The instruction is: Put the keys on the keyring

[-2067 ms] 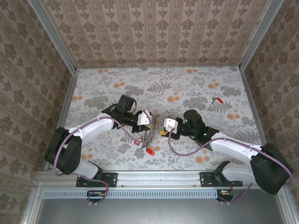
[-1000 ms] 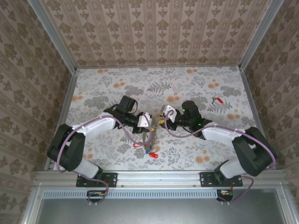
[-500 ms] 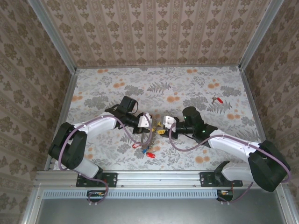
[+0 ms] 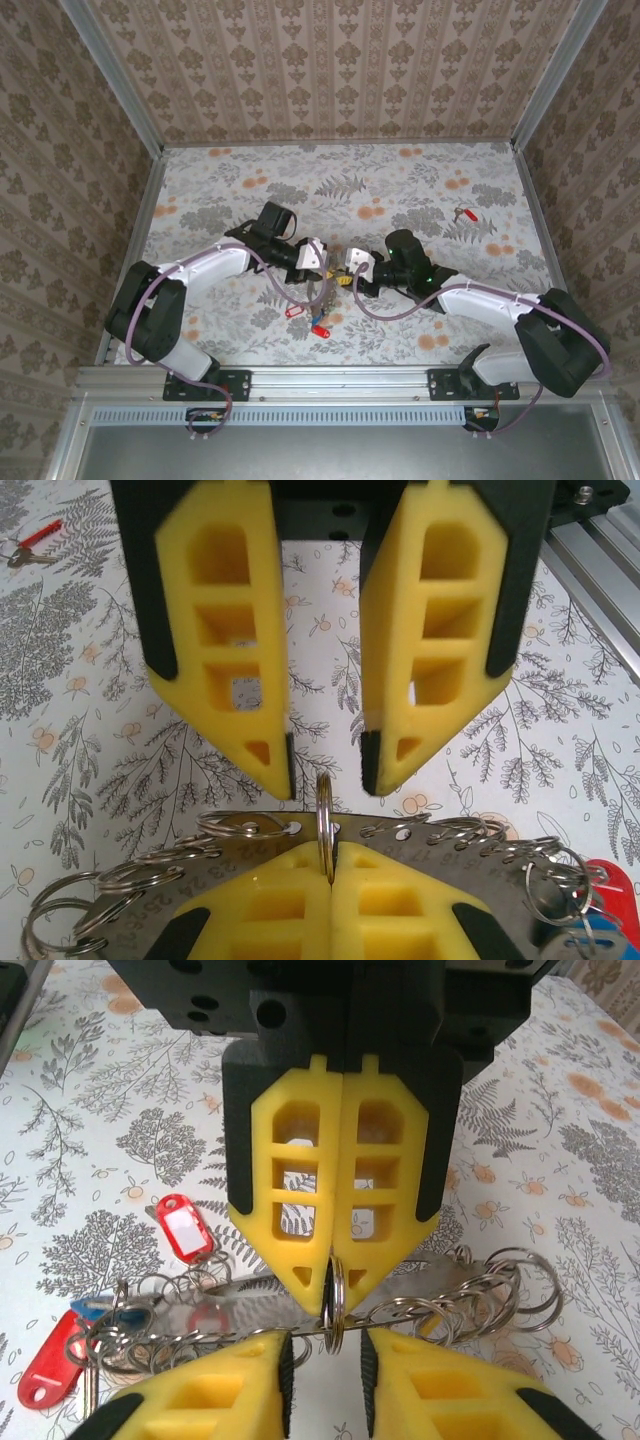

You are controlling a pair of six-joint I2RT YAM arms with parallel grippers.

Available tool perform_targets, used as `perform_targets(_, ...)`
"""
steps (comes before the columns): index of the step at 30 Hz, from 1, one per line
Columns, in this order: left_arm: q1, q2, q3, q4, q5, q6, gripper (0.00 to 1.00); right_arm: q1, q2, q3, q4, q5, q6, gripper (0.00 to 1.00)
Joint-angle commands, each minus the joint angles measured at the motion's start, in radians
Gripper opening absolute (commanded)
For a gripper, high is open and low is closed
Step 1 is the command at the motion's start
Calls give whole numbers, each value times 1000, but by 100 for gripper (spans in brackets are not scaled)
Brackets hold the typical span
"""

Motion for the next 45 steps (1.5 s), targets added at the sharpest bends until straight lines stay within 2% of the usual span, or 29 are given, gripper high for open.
perform_targets(1,-7,10,34,-39,46,26,0,4,29,20,31,7,-11,21)
perform_targets(9,-8,21,51,-75,26,32,0,6,47,8,103,-5,36,12)
perform_targets(11,-8,22,56,-82,22,32,0,6,48,2,115,-10,45,14)
perform_targets(13,-8,24,57,-85,15,32,0,6,47,-5,121,-19,51,23)
perform_targets(17,-9,28,58,-85,14,38,0,5,33,-13,120,-34,45,25)
perform_targets(23,-18,34,62,-91,-6,50,0,4,22,-14,87,-51,28,22)
perform_targets(27,-22,38,64,-92,-13,48,0,4,13,-9,71,-60,30,15)
perform_targets(29,-22,38,60,-86,-15,46,0,4,10,-12,62,-55,30,14)
perform_targets(33,-22,37,55,-80,-14,40,0,0,-7,-32,54,-32,35,25)
perform_targets(41,-22,58,75,-72,5,15,0,-2,-101,-81,2,-18,-10,25)
perform_targets(45,-22,64,78,-75,3,20,0,-2,-117,-85,0,-9,-9,29)
